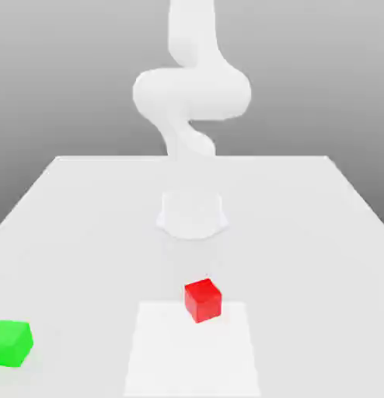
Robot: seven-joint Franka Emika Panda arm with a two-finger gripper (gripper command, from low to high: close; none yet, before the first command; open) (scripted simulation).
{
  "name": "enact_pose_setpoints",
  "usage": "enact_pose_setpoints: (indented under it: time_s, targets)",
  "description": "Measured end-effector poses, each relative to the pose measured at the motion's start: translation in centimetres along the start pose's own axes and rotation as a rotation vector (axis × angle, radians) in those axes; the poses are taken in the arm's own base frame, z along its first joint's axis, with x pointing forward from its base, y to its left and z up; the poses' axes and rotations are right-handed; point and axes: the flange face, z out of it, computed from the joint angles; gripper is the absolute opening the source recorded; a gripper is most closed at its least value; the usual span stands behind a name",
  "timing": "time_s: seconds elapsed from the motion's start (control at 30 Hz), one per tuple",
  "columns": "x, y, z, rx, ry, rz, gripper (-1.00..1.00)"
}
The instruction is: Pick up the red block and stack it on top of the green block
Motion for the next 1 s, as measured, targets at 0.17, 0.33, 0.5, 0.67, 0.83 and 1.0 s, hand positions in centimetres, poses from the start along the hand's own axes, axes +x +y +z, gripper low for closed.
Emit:
enact_pose_setpoints:
  time_s: [0.17, 0.33, 0.5, 0.67, 0.83, 1.0]
  targets:
    - [-3.8, 4.0, 11.8, -0.102, -0.157, -0.085, 0.0]
    - [-10.4, 9.3, 21.1, -0.206, -0.316, -0.191, 0.0]
    - [-19.4, 16.7, 27.8, -0.322, -0.496, -0.326, 0.0]
    - [-25.8, 22.2, 32.4, -0.382, -0.609, -0.414, 0.0]
    - [-27.2, 23.7, 34.5, -0.386, -0.613, -0.417, 0.0]
    - [-28.4, 24.9, 35.7, -0.393, -0.613, -0.415, -1.0]
